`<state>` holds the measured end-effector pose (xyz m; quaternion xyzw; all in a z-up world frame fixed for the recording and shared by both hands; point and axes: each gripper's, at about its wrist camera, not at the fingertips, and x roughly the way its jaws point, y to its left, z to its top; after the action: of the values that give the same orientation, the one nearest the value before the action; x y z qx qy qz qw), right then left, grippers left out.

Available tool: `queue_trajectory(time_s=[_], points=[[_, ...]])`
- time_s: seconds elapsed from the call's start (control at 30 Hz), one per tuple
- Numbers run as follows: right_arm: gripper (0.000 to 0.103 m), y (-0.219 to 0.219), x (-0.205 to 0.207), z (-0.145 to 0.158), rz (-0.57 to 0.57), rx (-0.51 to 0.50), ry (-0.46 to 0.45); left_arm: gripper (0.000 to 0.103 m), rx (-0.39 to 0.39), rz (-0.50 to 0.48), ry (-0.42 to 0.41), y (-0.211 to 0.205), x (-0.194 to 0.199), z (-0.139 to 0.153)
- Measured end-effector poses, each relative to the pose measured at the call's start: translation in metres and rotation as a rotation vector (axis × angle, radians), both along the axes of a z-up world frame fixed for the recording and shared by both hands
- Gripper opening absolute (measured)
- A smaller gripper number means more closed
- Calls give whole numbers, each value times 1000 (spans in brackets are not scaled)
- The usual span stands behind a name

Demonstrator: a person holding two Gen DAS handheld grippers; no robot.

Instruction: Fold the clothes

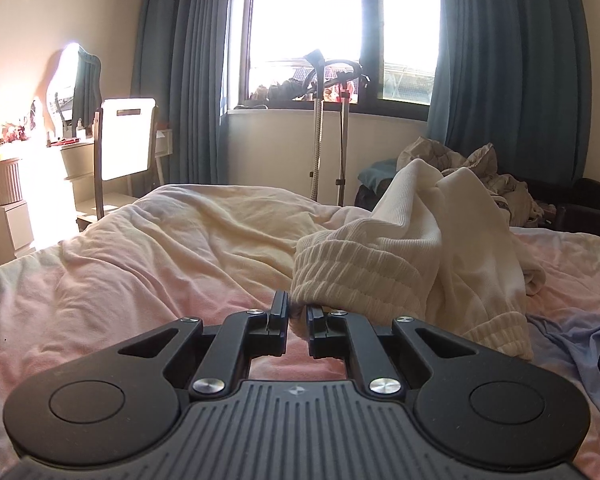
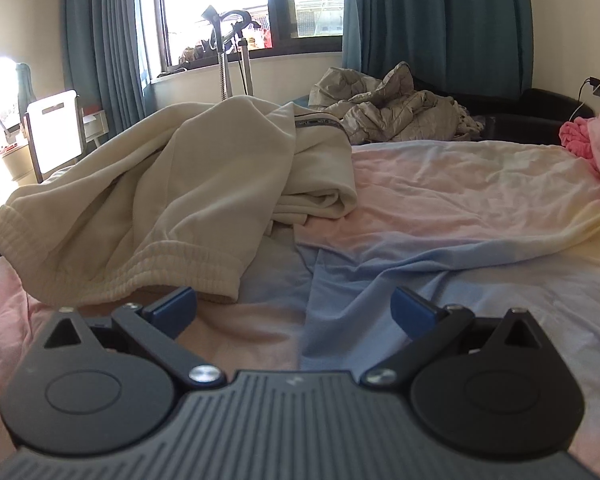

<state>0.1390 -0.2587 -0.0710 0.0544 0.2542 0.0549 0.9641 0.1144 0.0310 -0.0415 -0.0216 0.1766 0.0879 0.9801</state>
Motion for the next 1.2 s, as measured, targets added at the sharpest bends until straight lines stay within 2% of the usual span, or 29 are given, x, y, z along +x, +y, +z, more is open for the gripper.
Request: queue_trajectory(time_s=[0.17, 0.43, 0.53, 0.63, 0.7, 0.77, 0.8, 0.97, 1.07, 1.2], points=[[103, 7, 11, -17, 17, -12, 42, 11, -19, 16, 7, 0, 1, 2], [102, 16, 15, -26, 78, -51, 7, 12, -49, 17, 57, 2, -2, 3], [97, 21, 23, -29, 103, -55, -8, 13, -68, 22, 77, 3, -2, 1], [83, 31, 35, -32, 131, -76, -11, 13, -77, 24, 89, 4, -2, -1], [67, 38, 45, -37, 150, -96, -2, 13, -81, 26, 90, 4, -1, -1], [61, 46, 55, -41, 169, -116, 8, 13, -87, 30, 89, 4, 0, -2], [54, 50, 61, -43, 178, -126, 13, 13, -88, 32, 86, 5, 0, -1], [32, 70, 87, -54, 224, -176, 37, 13, -115, 44, 61, 8, 3, -1], [8, 64, 86, -44, 192, -141, -22, 13, -146, 53, 45, 12, 7, 0], [6, 47, 74, -18, 118, -75, -127, 13, -211, 20, 73, 16, 9, 0]])
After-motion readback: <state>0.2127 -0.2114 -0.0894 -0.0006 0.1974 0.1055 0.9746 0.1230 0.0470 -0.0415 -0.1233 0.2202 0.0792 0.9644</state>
